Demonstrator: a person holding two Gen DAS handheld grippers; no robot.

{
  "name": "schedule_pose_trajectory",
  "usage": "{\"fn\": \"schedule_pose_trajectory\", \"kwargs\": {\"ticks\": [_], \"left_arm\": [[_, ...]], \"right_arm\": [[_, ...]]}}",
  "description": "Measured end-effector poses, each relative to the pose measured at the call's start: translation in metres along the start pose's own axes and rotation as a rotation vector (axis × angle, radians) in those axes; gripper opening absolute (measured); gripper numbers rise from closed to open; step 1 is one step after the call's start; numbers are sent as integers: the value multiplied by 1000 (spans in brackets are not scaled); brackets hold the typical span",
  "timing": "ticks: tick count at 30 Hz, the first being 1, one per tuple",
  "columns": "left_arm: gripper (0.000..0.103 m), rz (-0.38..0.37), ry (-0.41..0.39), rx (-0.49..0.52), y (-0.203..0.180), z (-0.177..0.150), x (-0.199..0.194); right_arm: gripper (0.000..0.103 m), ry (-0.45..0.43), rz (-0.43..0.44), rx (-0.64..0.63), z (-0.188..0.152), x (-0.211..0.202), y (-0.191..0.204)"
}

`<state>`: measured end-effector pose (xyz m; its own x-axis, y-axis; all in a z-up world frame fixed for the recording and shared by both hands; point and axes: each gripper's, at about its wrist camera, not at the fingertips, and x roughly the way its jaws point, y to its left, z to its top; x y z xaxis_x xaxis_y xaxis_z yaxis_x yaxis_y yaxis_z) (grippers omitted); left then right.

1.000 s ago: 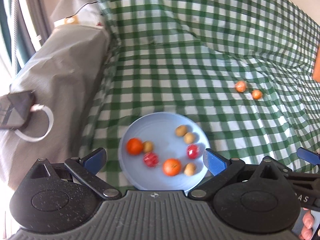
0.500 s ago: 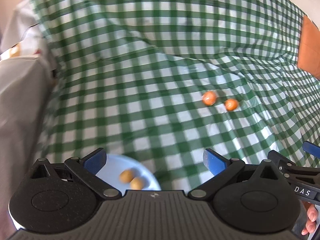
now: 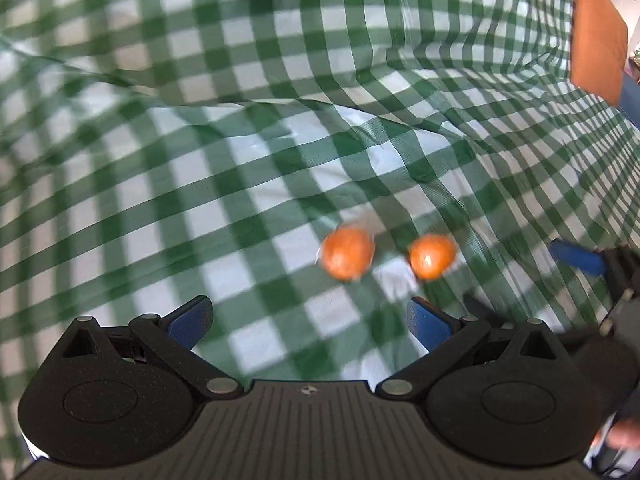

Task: Organize fruits
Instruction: 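Grasp a small orange fruit with the left tool while the right grasps another, then carry the small orange fruits over the blue plate with both tools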

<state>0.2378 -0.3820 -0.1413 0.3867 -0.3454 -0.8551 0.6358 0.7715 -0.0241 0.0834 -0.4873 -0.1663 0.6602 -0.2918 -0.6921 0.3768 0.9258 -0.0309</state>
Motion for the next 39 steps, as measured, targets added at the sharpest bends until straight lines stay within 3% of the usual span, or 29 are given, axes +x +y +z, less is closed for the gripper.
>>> {"fn": "schedule_pose_trajectory", "kwargs": {"ticks": [5,6,7,8,9,12,15,21,25,30,34,39], "left_arm": [[102,-30,57,-2,-4,26,44],[97,-39,61,-4,-4,27,48],[65,-49,66,-2,-5,28,52],[45,-76,90,10,-5,28,55],[39,-90,111,3,-5,28,57],[39,-73,73,9,-5,18,44],[39,-68,50,-24,4,2,7],[39,-7,1,-40,33,-70,-113],[39,41,23,-93,63,-132,-185],[39,126,26,-180,101,-204,-255],[39,162,18,-262,124,-247,-292],[39,179,-3,-319,141,-283,-316]], "right_arm": [[97,11,92,-64,-1,43,9],[94,1,99,-75,-1,49,12],[90,-6,107,-85,0,54,16],[76,-8,112,-95,0,58,19],[42,-3,119,-106,4,63,21],[42,7,121,-98,6,65,26],[42,14,60,-90,6,50,27],[43,-36,48,-5,-6,-51,27],[43,-68,118,-27,-20,-133,59],[43,-49,266,-60,-41,-213,118],[43,-25,384,-90,-56,-255,169],[43,-15,462,-155,-69,-295,222]]}}
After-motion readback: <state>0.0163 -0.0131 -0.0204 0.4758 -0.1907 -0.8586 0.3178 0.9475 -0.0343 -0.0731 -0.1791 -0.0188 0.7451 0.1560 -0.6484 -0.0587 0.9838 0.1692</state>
